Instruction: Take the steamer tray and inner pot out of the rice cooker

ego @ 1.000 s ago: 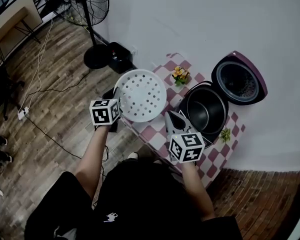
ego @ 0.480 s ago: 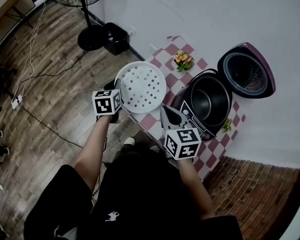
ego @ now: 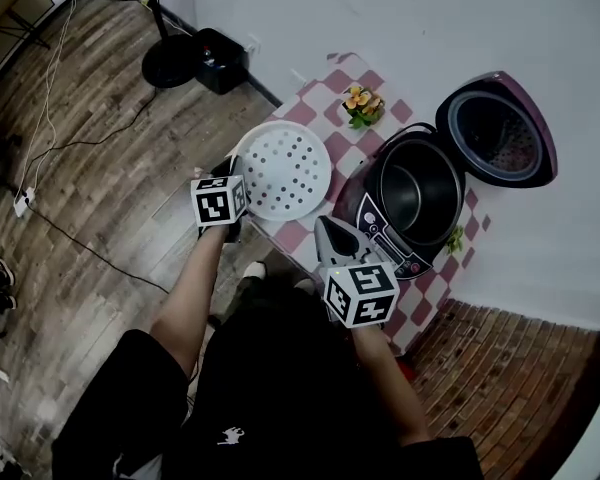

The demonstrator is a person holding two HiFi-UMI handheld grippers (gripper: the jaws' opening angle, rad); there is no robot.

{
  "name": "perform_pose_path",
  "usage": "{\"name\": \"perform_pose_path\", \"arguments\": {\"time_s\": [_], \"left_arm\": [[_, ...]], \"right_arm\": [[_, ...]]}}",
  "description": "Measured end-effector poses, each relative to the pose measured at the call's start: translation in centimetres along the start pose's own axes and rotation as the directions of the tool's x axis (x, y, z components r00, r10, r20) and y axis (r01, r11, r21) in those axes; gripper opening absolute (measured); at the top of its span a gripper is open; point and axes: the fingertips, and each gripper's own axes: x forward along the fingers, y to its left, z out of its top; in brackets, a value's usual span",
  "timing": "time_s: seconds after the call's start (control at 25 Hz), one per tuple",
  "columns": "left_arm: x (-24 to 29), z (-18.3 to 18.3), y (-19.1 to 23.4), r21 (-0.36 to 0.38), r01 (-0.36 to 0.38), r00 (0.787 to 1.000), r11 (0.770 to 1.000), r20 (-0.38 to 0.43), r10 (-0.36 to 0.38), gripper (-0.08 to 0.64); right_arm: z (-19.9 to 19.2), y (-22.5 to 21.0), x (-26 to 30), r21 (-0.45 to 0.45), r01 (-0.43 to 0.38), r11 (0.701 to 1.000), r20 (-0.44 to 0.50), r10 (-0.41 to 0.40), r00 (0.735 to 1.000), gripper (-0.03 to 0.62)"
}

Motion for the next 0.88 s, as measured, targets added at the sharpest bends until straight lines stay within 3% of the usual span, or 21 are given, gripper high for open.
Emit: {"name": "perform_pose_path", "arguments": {"time_s": [0.28, 0.56, 0.88], "left_arm": [[2.0, -1.3, -0.3, -0.006, -0.026, 0.999, 1.0, -0.026, 0.026, 0.023], [3.6, -1.6, -1.1, 0.024, -0.038, 0.998, 0.999, -0.048, 0.039, 0.023], [5.1, -2.2, -0.5, 0.036, -0.065, 0.995, 0.997, -0.078, 0.067, 0.025]], "right_arm": [[-0.7, -0.5, 1.4, 0.042, 0.048, 0.998, -0.041, -0.046, 0.998, 0.002], [-1.5, -0.9, 2.5, 0.13, 0.023, 0.991, -0.089, -0.011, 0.996, 0.002], [-2.0, -1.1, 3.7, 0.124, 0.001, 0.992, -0.137, 0.016, 0.99, 0.002]]}}
